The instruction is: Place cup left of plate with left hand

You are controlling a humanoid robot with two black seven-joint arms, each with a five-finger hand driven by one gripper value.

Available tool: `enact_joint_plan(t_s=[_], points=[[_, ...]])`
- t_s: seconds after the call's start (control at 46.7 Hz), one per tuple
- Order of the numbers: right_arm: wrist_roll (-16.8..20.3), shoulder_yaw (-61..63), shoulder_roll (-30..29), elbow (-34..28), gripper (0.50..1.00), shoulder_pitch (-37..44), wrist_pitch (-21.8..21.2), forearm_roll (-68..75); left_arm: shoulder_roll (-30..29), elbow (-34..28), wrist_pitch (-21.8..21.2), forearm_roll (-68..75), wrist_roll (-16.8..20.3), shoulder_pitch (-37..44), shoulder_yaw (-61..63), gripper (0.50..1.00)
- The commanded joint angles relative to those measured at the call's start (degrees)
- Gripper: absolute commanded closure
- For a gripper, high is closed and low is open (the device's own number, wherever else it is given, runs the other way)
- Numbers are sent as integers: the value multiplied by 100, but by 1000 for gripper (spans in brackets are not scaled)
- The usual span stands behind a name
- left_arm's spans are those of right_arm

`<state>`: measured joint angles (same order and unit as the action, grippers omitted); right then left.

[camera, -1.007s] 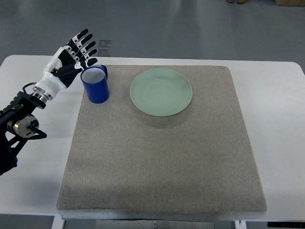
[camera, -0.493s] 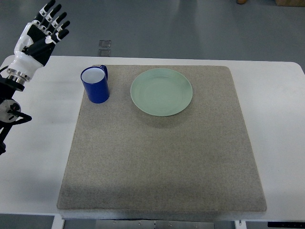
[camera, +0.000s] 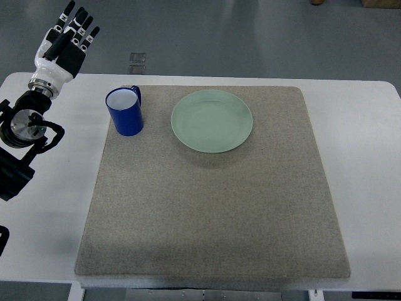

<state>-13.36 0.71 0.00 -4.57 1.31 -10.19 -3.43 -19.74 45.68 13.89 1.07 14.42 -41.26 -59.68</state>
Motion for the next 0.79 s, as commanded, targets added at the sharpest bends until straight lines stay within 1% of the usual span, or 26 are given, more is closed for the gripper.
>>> enact_joint_plan(t_s=[0.0,0.15,0.364,0.428,0.535,0.771], points=[[0,0,0,0,568,0,-1,0,5,-6,43,-151,0,4,0,504],[0,0,0,0,568,0,-1,0,23,-24,52,-151,0,22,0,504],[0,0,0,0,568,0,-1,0,163,-217,0,-160,-27,39,97,504],[0,0,0,0,568,0,-1,0,181,-217,-53,-177,-123,13,97,504],[0,0,0,0,568,0,-1,0,207,-173,-273,-212,-229,-13,79,504],[0,0,0,0,568,0,-1,0,216,-445,-308,-406,-229,-444,88,504]])
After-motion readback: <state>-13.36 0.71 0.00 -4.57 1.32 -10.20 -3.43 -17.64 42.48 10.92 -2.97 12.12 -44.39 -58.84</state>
